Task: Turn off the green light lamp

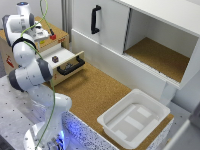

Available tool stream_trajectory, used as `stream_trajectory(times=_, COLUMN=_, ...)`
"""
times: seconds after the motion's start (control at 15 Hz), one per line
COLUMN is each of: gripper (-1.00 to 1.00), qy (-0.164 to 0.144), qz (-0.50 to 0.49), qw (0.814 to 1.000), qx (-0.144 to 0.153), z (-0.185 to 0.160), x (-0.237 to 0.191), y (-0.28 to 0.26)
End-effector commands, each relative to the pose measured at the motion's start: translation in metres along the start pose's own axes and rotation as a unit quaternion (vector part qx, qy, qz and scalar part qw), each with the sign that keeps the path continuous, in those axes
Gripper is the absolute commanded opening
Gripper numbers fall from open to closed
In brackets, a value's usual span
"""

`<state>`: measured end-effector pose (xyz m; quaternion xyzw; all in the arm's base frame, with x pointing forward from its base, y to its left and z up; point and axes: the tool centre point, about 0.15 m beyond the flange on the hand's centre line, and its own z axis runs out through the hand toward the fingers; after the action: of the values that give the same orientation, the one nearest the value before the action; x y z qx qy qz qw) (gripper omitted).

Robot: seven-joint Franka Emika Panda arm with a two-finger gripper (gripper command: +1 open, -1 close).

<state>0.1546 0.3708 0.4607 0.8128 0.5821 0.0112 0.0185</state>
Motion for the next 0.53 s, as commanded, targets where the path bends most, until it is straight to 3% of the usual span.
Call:
stream_trajectory(times=0.0, gripper=1.0, qy=-0.059, qz=0.01, qw=0.998, qx=0.007, z=-0.011, x=0.02, y=0.0)
stream_trajectory(times=0.07, gripper=1.0, qy=-0.059, qz=0.01, qw=0.998, qx=0.007, z=-0.011, x=0.02, y=0.0)
stream_trajectory(times=0.13, gripper=1.0, qy=-0.004, qz=-0.011, qw=1.0, qx=-0.002, z=-0.004, x=0.006, y=0.0)
stream_trajectory(times=0.2, gripper=1.0, qy=-0.001, qz=-0.03, qw=1.0, qx=-0.011, z=-0.018, x=0.013, y=0.0)
stream_trajectory(times=0.27, gripper=1.0, qy=-0.015, qz=-0.063, qw=0.997, qx=-0.038, z=-0.033, x=0.026, y=-0.004)
stream_trajectory(times=0.4, gripper=1.0, qy=-0.037, qz=-0.12, qw=0.99, qx=-0.066, z=-0.056, x=0.051, y=-0.013)
stream_trajectory(times=0.47, gripper=1.0, qy=-0.047, qz=-0.142, qw=0.987, qx=-0.064, z=-0.06, x=0.065, y=-0.019)
